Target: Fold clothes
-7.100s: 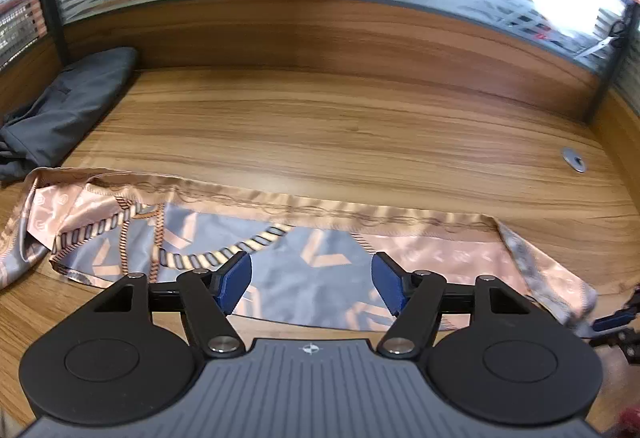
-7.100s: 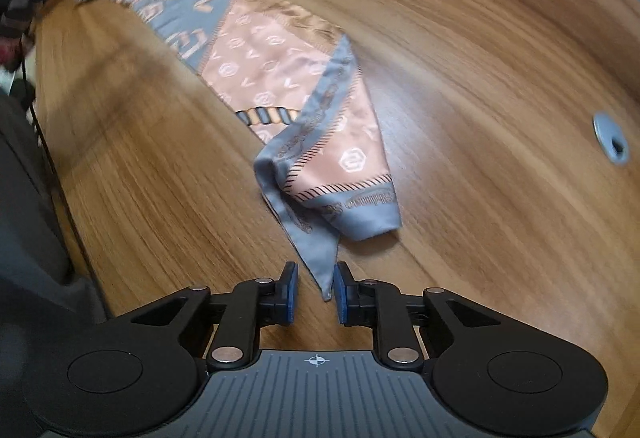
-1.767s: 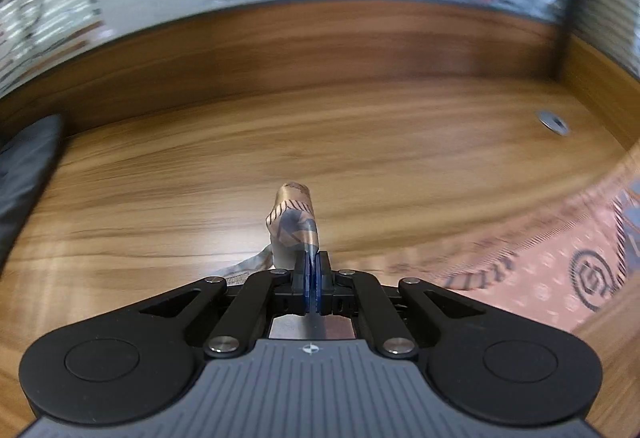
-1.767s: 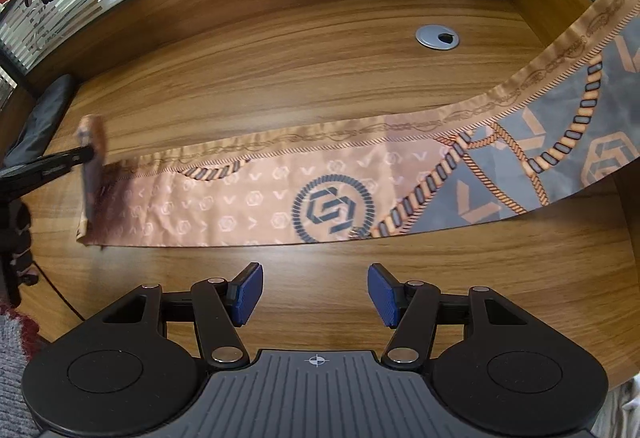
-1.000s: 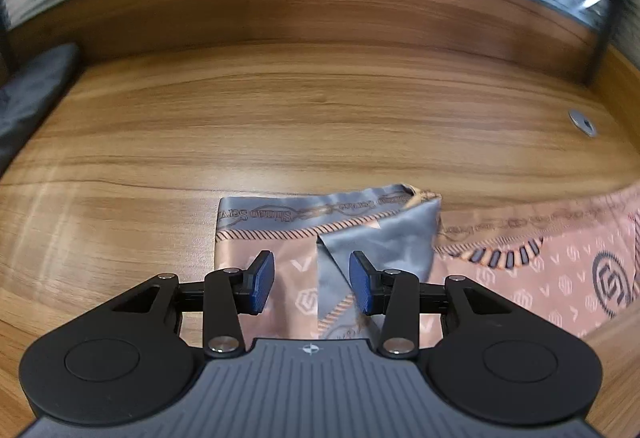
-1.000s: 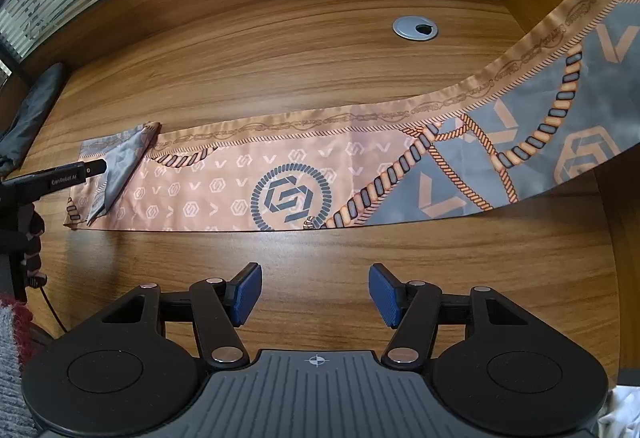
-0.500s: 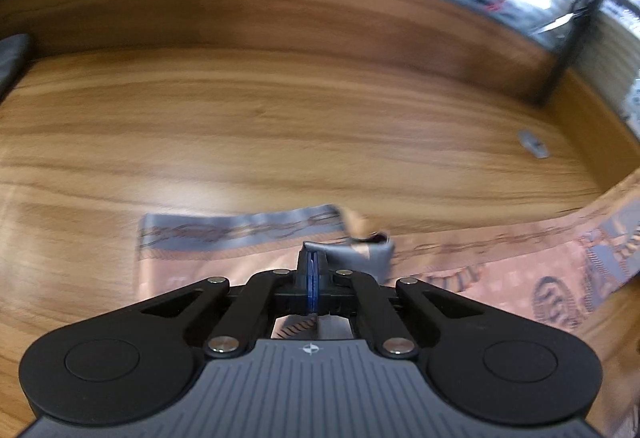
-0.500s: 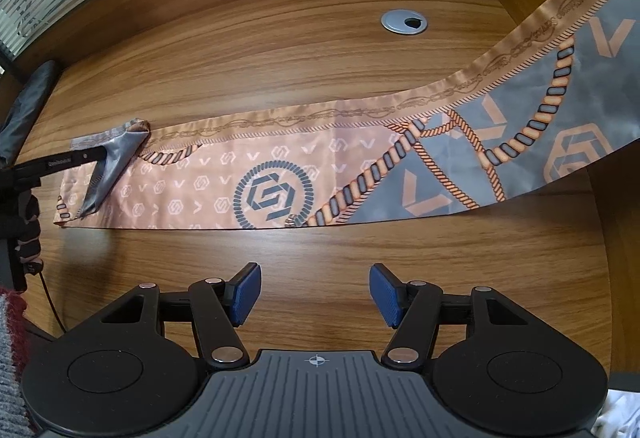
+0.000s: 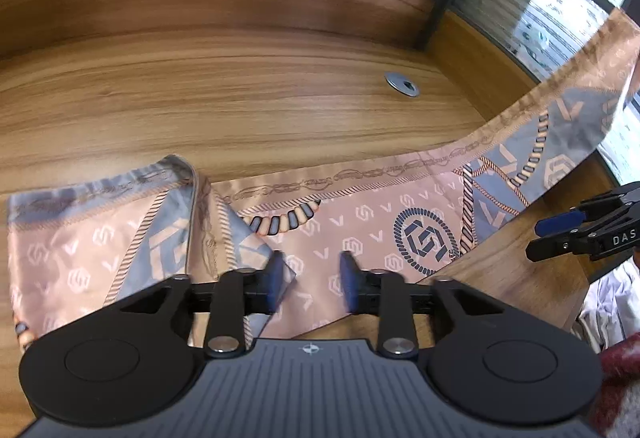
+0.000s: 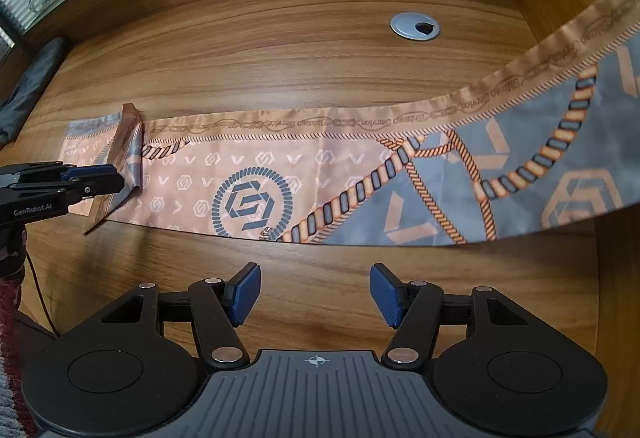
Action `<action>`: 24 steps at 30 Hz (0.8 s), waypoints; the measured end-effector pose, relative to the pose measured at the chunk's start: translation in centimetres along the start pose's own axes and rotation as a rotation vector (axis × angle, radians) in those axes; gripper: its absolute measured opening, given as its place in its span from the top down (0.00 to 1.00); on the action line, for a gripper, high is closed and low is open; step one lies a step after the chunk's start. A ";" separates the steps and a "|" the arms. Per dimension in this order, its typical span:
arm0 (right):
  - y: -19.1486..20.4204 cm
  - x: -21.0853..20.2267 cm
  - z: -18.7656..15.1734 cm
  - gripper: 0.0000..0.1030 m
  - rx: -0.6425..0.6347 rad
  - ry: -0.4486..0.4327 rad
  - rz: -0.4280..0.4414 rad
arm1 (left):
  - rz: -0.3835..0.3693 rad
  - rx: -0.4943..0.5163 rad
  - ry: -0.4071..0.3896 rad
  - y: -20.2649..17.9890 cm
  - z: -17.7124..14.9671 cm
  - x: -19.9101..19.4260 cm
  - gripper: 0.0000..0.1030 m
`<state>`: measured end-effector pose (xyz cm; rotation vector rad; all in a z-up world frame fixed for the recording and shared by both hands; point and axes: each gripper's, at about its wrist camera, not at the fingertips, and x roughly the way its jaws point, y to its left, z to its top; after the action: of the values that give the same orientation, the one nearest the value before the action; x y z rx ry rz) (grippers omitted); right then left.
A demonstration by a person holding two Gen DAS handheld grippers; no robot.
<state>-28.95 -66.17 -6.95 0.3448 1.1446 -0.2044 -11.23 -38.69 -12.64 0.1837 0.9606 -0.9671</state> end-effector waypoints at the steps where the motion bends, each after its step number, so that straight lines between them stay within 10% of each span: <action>1: -0.2 0.1 0.1 0.38 -0.005 0.002 0.003 | 0.016 -0.007 -0.007 0.1 0.0 -0.3 0.55; 10: -1.3 0.7 0.2 0.37 -0.008 0.019 0.025 | 0.264 -0.128 0.005 2.4 -1.8 -1.2 0.55; 24: -1.5 0.6 0.2 0.34 -0.005 0.018 0.013 | 0.239 -0.138 -0.037 3.8 0.7 2.5 0.63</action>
<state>-29.07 -67.65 -7.70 0.3505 1.1606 -0.1871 -7.35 -38.34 -15.15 0.1601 0.9444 -0.6805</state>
